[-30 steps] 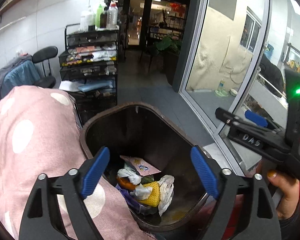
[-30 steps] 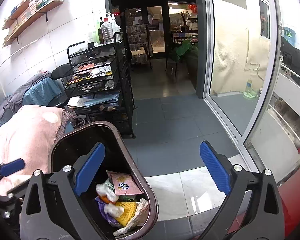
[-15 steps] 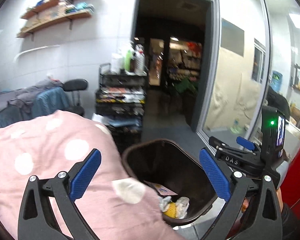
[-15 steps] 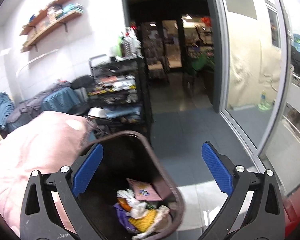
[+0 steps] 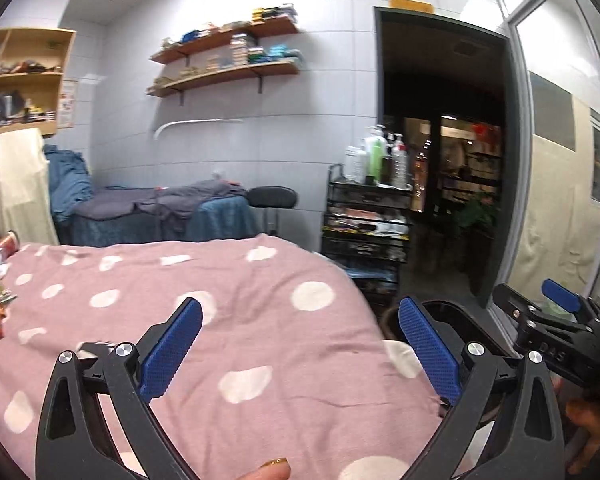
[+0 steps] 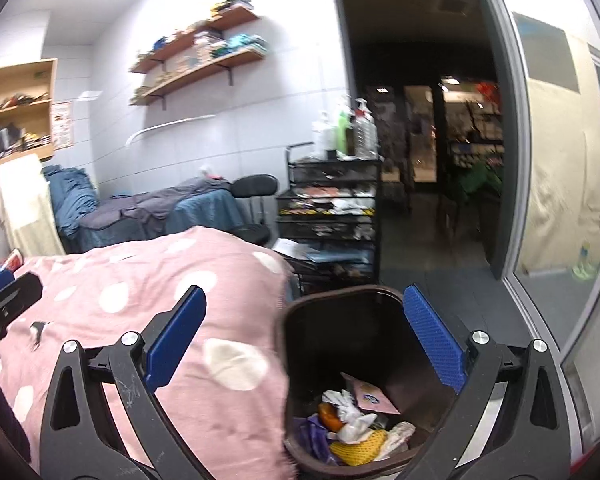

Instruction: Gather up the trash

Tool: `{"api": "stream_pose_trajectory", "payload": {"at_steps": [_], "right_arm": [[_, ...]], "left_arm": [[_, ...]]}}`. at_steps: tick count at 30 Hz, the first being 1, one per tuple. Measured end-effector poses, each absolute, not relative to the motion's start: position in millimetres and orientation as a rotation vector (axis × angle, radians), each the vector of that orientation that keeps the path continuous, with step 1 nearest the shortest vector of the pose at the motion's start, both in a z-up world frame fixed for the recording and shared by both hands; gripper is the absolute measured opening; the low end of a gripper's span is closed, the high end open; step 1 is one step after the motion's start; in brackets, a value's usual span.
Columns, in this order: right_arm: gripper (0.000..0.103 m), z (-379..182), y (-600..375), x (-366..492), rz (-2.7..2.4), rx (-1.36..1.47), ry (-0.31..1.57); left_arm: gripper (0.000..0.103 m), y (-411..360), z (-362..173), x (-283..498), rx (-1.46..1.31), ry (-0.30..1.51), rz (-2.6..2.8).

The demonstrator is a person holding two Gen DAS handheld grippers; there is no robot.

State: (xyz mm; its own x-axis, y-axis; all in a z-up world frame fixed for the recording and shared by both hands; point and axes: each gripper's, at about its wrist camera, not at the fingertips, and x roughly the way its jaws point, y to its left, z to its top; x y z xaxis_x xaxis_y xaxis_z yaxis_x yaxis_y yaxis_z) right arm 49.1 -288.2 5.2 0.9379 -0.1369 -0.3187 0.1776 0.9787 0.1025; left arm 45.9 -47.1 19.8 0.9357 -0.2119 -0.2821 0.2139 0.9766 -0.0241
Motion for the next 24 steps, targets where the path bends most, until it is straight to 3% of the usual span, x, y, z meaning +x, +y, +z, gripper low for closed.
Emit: {"api": "stream_pose_trajectory", "payload": {"at_steps": [24], "right_arm": [[0.097, 13.1, -228.3, 15.4, -0.004, 0.135, 0.266]], "left_arm": [[0.098, 3.4, 14.0, 13.6, -0.080, 0.276, -0.099]]}}
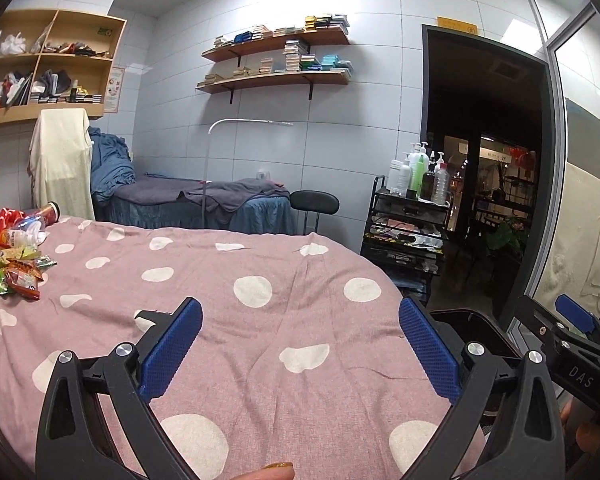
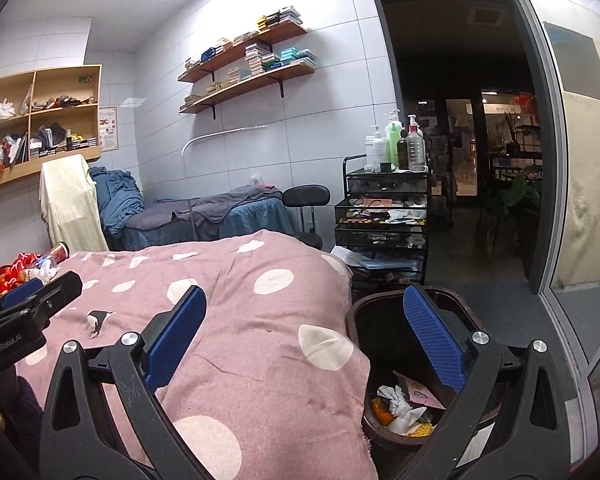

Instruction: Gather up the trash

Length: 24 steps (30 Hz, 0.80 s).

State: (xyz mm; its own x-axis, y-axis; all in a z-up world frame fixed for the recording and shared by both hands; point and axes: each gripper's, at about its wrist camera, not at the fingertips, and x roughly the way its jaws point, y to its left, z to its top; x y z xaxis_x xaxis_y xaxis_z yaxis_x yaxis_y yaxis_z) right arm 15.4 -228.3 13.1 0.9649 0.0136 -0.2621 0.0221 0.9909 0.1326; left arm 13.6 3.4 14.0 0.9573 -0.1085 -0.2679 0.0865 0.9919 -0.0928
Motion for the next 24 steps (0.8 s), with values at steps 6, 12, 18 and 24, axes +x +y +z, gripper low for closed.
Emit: {"api": "stream_pose_trajectory", "payload": {"at_steps": [6, 12, 18, 24], "right_arm": [[0.097, 14.1, -227.4, 14.4, 0.001, 0.132, 0.266], [0.097, 14.0, -225.7, 14.9, 0.006, 0.122, 0.271], [0.097, 14.0, -225.8, 14.8, 0.006, 0.123, 0.271], [0.098, 14.0, -225.9, 14.8, 0.006, 0.123, 0.272]], "left_arm": [[0.098, 2.6, 16.0, 10.1, -0.084, 0.269, -0.098], [0.098, 4.3, 17.8, 9.1, -0.088, 0.268, -0.095], [0.098, 4.7, 19.3, 9.0, -0.088, 0.265, -0.094], [0.098, 4.5, 21.9, 6.9, -0.088, 0.261, -0.087]]}}
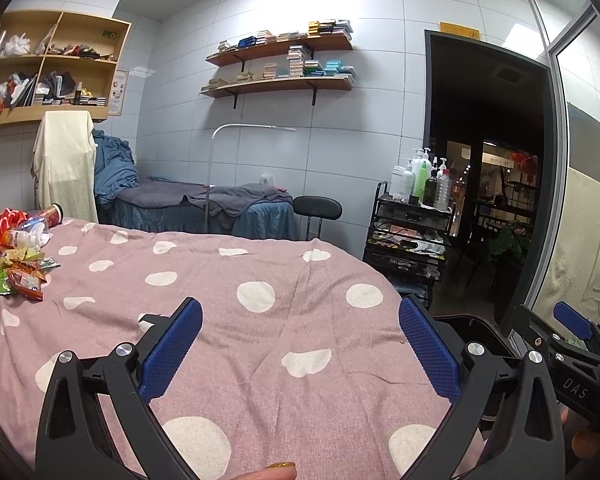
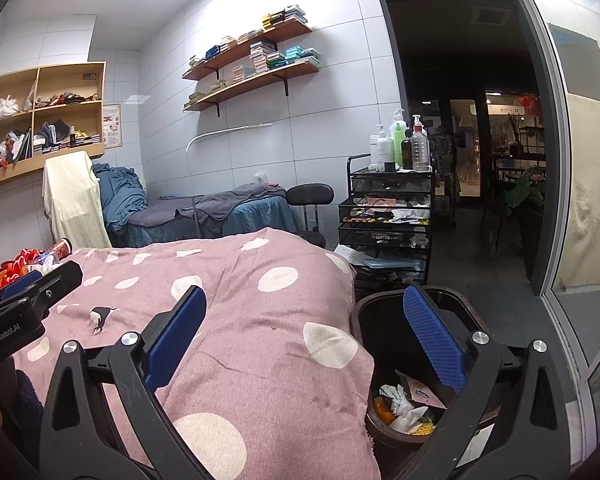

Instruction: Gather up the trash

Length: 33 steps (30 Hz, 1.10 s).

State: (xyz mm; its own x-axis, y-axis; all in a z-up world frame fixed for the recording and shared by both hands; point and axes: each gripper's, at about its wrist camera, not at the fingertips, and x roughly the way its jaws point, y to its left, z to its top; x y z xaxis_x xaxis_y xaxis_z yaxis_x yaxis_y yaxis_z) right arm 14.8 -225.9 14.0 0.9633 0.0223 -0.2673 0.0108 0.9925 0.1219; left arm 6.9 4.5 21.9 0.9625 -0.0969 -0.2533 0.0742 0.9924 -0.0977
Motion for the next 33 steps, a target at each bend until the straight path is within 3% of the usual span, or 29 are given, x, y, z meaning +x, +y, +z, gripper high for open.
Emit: {"api": "stream_pose_trajectory", "payload": {"at_steps": [33], "right_arm": [[0.097, 13.9, -226.1, 15.2, 0.006, 0.124, 0.274]], "left_arm": [[0.098, 6.0, 22.1, 6.5, -0.090, 0.260, -0.087]]}}
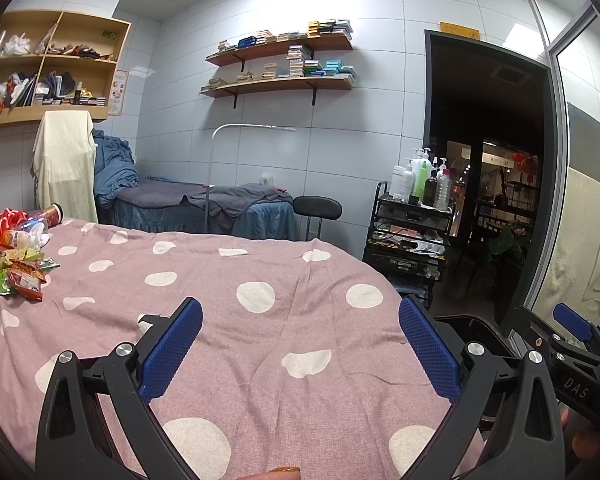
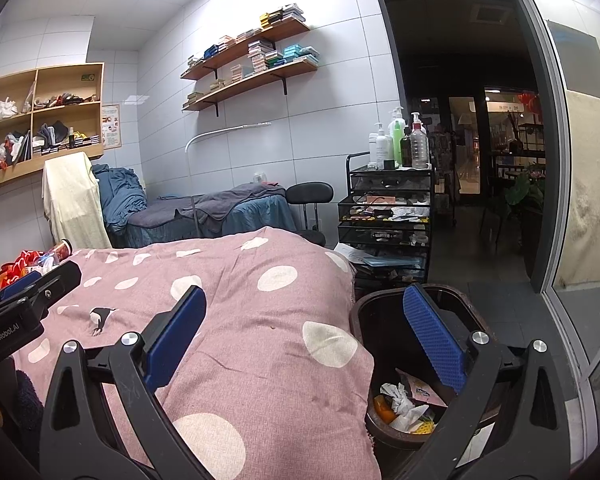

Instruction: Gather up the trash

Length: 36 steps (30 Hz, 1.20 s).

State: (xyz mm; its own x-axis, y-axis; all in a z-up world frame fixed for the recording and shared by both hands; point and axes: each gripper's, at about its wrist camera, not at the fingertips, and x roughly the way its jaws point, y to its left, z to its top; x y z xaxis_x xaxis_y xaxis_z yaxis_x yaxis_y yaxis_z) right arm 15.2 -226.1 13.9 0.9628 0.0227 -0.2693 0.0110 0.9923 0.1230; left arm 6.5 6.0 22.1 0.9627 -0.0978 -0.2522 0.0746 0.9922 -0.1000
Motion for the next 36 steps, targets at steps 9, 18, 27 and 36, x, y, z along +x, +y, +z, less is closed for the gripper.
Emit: {"api": "stream_pose_trajectory", "payload": {"at_steps": [9, 18, 27, 36], "right_arm": [[0.098, 14.1, -226.1, 15.2, 0.006, 0.124, 0.275], [0.098, 14.0, -226.2, 15.1, 0.005, 0.125, 0.276], [0.098, 14.6, -226.3, 15.1, 0.004, 0.126, 0.276], [0.098, 10.9, -225.8, 15.1, 0.002, 0.128, 0.281]], "left_arm": [[0.098, 7.6, 24.1, 7.6, -0.093, 0.261, -0.091], [0.098, 8.0, 24.9, 8.5, -0.097, 0.262, -0.096], [0.098, 7.7, 25.1, 9.0, -0.097, 0.253, -0.090], [0.098, 7.4, 22.1, 10.6, -0.101, 0.268, -0.088]]}}
